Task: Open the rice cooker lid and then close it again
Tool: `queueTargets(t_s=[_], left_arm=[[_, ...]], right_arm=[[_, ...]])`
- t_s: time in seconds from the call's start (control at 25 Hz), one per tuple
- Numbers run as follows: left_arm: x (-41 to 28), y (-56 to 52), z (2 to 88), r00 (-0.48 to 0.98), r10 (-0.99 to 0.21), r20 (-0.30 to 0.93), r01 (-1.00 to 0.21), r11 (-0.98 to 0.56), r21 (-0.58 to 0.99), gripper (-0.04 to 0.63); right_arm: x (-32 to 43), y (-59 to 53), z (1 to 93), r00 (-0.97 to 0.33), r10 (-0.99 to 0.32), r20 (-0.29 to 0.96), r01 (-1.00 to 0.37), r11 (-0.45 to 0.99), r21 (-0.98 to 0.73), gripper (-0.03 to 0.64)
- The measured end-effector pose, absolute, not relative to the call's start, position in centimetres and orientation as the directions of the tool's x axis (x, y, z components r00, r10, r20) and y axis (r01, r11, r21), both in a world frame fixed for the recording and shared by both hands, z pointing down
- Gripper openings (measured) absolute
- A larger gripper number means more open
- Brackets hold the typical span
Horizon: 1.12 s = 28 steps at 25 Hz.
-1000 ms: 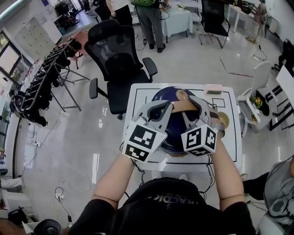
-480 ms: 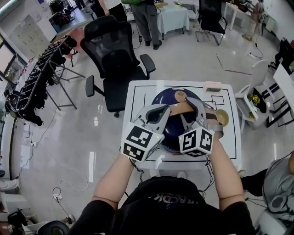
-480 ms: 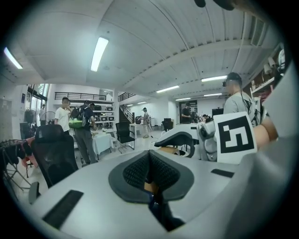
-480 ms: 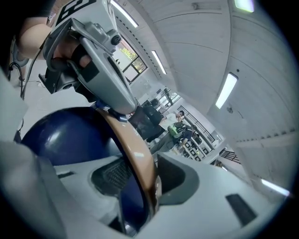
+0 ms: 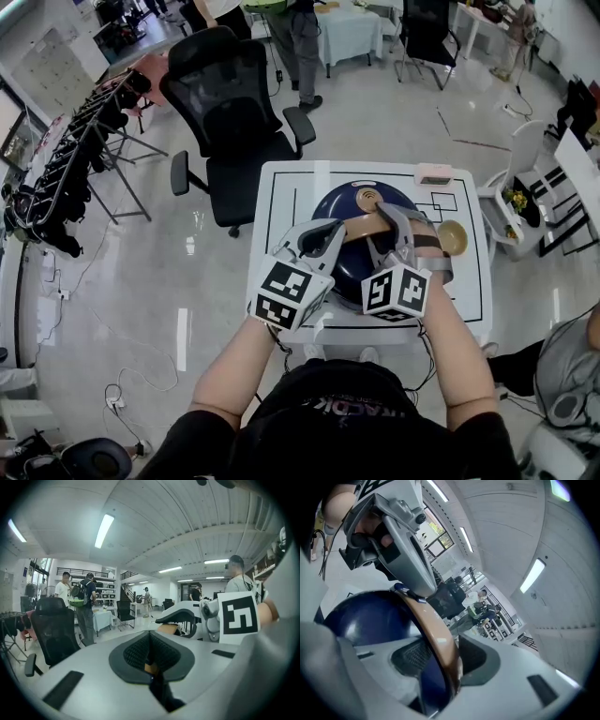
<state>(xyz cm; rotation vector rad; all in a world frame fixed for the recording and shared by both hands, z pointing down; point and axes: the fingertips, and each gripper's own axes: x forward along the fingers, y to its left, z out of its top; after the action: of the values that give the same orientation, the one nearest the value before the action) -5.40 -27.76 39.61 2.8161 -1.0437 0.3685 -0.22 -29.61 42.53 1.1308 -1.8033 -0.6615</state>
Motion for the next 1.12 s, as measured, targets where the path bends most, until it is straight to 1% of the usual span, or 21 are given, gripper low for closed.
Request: queueTargets(t_s=[0.52, 0.72, 0.92, 1.12], left_arm=[[-6.4, -27.7, 42.0, 0.759, -0.585, 0.286, -0.624, -0.778, 0.067, 0.003], [-6.5, -27.5, 42.2, 0.766, -0.583, 0.271, -0.62, -0.782, 0.067, 0.003], [-6.5, -27.3, 42.2, 0.776, -0.573, 0.263, -0.605, -0.794, 0.055, 0.003], [-6.7, -27.3, 42.3, 0.785, -0.561, 0.262, -0.589, -0.807, 0.039, 0.004]], right_arm=[[-1.2, -29.5, 44.3, -0.158, -0.903, 0.399, -0.364, 0.429, 0.827, 0.176], [-1.2, -29.5, 44.5, -0.143, -0.908, 0.394, -0.364, 0.418, 0.832, 0.178], [-1.1, -29.3, 44.6, -0.128, -0.915, 0.382, -0.324, 0.403, 0.856, 0.179], [-0.4, -28.9, 44.4, -0.104, -0.926, 0.363, -0.354, 0.376, 0.857, 0.192]])
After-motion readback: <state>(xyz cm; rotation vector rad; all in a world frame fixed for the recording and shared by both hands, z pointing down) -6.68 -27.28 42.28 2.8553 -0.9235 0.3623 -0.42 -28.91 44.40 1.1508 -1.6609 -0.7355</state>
